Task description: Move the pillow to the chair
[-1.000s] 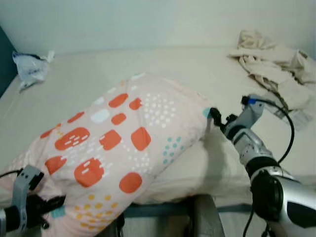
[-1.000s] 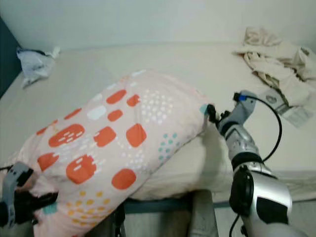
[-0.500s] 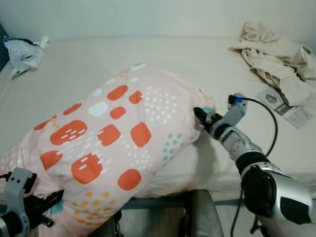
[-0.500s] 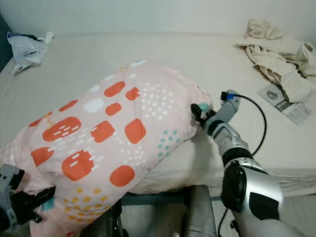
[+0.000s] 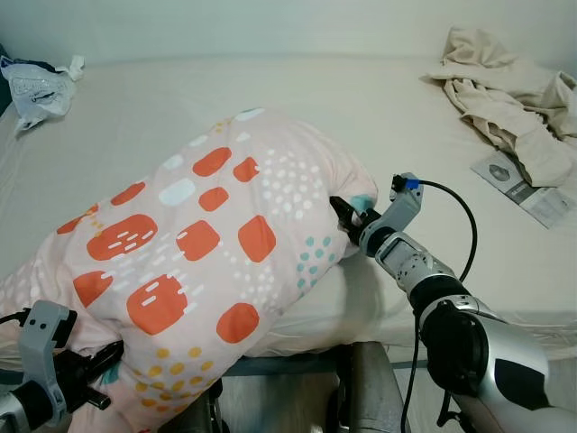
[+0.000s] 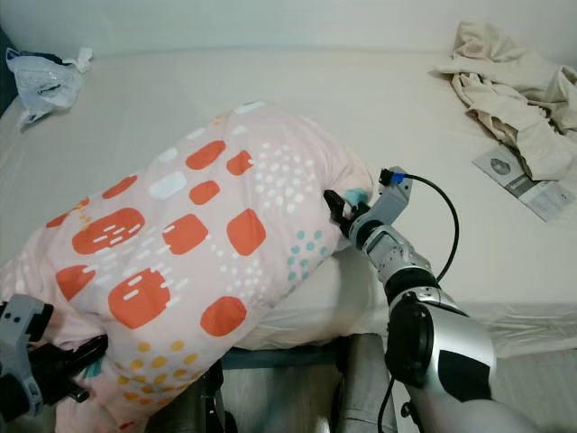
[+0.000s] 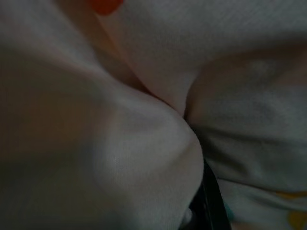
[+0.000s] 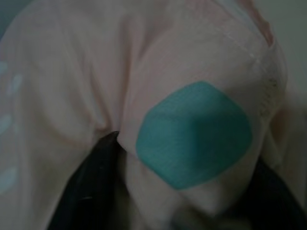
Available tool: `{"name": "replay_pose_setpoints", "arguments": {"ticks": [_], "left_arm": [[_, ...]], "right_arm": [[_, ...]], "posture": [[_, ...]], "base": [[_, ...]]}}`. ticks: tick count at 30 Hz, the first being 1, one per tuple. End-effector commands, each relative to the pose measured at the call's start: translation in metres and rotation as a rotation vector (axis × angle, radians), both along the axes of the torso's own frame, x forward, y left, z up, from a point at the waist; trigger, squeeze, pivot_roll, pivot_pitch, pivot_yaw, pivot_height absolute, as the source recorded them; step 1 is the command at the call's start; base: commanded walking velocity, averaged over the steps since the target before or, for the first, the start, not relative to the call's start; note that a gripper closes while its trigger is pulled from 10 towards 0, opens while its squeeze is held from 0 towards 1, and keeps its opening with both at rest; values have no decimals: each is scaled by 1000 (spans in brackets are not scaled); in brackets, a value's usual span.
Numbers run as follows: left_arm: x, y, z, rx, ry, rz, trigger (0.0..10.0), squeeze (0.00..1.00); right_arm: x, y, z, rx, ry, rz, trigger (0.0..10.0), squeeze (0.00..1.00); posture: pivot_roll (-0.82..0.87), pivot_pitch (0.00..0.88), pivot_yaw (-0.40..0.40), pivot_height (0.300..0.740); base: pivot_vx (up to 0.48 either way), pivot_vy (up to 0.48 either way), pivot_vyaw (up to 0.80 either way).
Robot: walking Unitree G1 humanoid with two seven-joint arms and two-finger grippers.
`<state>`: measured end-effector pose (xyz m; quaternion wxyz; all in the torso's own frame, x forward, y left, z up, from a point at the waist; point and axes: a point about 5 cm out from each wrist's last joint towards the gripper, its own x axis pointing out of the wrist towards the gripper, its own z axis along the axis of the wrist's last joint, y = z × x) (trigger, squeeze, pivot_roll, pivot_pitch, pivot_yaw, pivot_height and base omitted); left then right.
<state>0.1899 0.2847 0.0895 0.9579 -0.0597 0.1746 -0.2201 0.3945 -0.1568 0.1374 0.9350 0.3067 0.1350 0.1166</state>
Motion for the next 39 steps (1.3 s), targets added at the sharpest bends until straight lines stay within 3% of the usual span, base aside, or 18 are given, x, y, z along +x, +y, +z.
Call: {"name": "replay_pose_setpoints", "arguments": {"ticks": [1, 4, 7, 8, 12, 17, 19, 21, 24, 26, 27, 29, 30, 33, 34, 35, 36, 39], "left_arm": [[-1, -14, -3, -32, 3, -37, 0, 0], [0, -16, -4, -32, 6, -38, 0, 0], [0, -16, -5, -32, 8, -38, 0, 0], [0, -18, -6, -30, 12, -42, 0, 0], [2, -19, -5, -29, 12, -46, 0, 0], [11, -19, -5, -10, -2, 0, 0, 0], [17, -20, -6, 9, -8, 42, 0, 0], [27, -21, -8, 54, -27, 111, 0, 0], [60, -35, 3, -75, -89, 329, 0, 0], [66, -38, 5, -99, -88, 359, 0, 0], [83, -55, 13, -146, -117, 374, 0, 0], [90, -64, 17, -161, -131, 377, 157, 0], [99, -74, 23, -193, -163, 377, 1725, 0], [110, -87, 30, -216, -194, 384, 2000, 0], [118, -95, 35, -216, -211, 390, 6627, 0], [118, -95, 35, -216, -211, 390, 6627, 0], [130, -107, 43, -173, -245, 380, 10000, 0], [136, -117, 48, -138, -277, 354, 10000, 0]], "right_arm": [[-4, 10, -12, -123, 42, 36, 0, 0], [-1, 2, -8, -202, 21, -36, 0, 0], [-1, -1, -6, -219, 10, -56, 0, 0], [1, -4, -3, -276, -15, -80, 0, 0], [1, -6, -3, -344, -26, -84, 0, 0], [-1, -12, -7, -473, -30, -92, 0, 0], [-1, -15, -7, -466, -35, -118, 0, 0], [-2, -20, -5, -438, -51, -156, 0, 0], [1, -12, 7, -410, -182, -147, 0, 0], [1, -10, 9, -410, -207, -140, 0, 0], [0, 7, 16, -410, -312, -81, 0, 0], [-1, 14, 19, -409, -354, -60, 0, 0], [-3, 23, 23, -396, -405, -40, 0, 0], [-6, 35, 28, -389, -472, -14, 0, 0], [-10, 43, 30, -397, -516, 9, 0, 0], [-10, 43, 30, -397, -516, 9, 0, 0], [-20, 55, 25, -421, -563, 68, 0, 0], [-26, 57, 15, -428, -554, 89, 0, 0]], "posture": [[204, 316, -21, 581], [203, 314, -16, 581], [202, 313, -14, 581], [201, 310, -7, 581], [201, 310, -7, 581], [194, 281, -4, 581], [181, 253, -10, 581], [168, 235, -14, 581], [111, 164, -18, 581], [111, 164, -18, 581], [73, 119, -8, 581], [61, 107, -4, 581], [48, 94, -2, 581], [23, 65, 4, 581], [17, 58, 5, 581], [17, 58, 5, 581], [2, 30, 8, 581], [3, 21, 8, 581]], "base": [[0, 0, 0], [0, 0, 0], [0, 0, 0], [0, 0, 0], [0, 0, 0], [0, 0, 0], [0, 0, 0], [0, 0, 0], [0, 0, 0], [0, 0, 0], [0, 0, 0], [0, 0, 0], [0, 0, 0], [0, 0, 0], [0, 0, 0], [0, 0, 0], [0, 0, 0], [0, 0, 0]]}}
